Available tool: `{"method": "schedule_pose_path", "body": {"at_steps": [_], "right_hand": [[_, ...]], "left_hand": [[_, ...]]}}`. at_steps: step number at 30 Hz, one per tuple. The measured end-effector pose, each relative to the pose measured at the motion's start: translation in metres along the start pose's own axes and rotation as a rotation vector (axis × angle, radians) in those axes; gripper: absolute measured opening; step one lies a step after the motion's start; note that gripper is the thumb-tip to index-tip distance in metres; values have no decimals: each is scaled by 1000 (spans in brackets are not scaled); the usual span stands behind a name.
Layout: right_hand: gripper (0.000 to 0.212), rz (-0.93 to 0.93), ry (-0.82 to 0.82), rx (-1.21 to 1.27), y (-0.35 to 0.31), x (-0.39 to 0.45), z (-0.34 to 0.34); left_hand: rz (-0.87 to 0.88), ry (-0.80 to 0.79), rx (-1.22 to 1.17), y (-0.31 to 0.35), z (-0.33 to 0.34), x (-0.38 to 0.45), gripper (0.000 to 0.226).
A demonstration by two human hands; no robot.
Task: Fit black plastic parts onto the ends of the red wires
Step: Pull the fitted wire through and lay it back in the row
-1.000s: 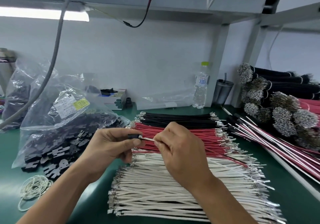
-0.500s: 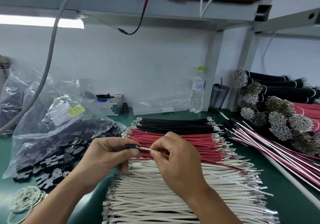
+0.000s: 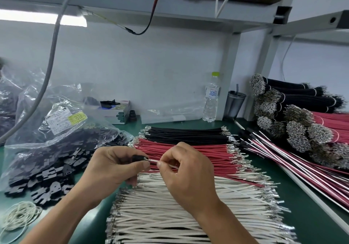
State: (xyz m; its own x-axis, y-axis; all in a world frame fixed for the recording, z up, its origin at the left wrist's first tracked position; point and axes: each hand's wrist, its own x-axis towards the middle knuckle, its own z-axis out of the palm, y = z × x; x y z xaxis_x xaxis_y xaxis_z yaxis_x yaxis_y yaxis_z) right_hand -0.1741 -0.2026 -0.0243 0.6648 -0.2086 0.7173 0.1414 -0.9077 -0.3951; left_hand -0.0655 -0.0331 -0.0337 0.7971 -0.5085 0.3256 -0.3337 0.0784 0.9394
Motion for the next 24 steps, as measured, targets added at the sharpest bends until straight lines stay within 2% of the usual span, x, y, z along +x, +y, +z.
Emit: {"method": "schedule_pose_path", "body": {"at_steps": [11,16,20,24], "right_hand": [[11,-35,54,-4,2,1,-2],[13,-116,29,-56,2,0,-2],[15,-157,2,-22,5,-1,-1],[15,-279,9,-139,1,-2,0]], "left_hand": [[23,-5,-11,3,-2,-1,21],[27,-48,16,4,-1,-2,20],[10,-74,21,3,-4,-1,30],[7,-127,82,1,-2,-2,22]]}}
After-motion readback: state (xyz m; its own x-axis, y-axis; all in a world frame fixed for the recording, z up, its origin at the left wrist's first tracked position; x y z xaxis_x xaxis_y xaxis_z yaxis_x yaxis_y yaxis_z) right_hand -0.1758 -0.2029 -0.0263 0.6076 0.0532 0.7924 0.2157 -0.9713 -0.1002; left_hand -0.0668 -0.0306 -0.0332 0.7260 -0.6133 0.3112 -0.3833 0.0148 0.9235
